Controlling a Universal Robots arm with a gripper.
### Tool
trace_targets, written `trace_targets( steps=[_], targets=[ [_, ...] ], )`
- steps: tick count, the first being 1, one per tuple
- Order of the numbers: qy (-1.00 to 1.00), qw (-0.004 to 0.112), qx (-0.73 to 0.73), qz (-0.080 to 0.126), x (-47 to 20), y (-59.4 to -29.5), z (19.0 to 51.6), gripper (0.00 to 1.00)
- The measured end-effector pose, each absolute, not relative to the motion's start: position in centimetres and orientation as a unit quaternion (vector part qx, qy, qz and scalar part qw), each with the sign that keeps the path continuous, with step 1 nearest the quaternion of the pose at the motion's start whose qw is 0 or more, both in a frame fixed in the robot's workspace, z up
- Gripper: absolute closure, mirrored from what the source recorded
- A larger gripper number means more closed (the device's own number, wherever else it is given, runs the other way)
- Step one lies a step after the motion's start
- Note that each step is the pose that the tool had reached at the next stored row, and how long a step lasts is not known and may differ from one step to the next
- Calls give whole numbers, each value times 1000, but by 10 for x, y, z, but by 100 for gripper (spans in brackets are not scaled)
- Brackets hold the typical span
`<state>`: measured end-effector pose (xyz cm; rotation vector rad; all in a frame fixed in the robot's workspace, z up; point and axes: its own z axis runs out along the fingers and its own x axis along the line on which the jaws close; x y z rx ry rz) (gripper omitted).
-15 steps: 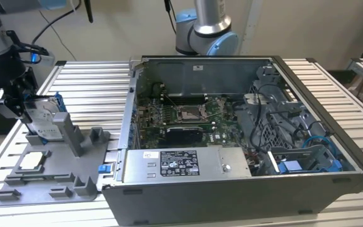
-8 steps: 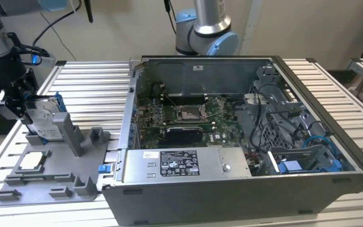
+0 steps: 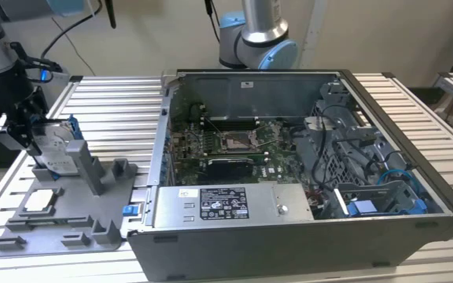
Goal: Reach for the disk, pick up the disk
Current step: 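Pick up the disk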
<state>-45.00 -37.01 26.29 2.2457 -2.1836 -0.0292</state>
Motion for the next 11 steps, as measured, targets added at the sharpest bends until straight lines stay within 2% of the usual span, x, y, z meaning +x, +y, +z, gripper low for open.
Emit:
trace_targets(
  steps=[6, 7, 11],
  targets=[
    [-697, 5, 717, -9, -450, -370, 261, 0],
    [-697, 5, 717, -9, -450, -370, 261, 100],
    [-697, 4, 717, -9, -450, -370, 261, 100]
  ],
)
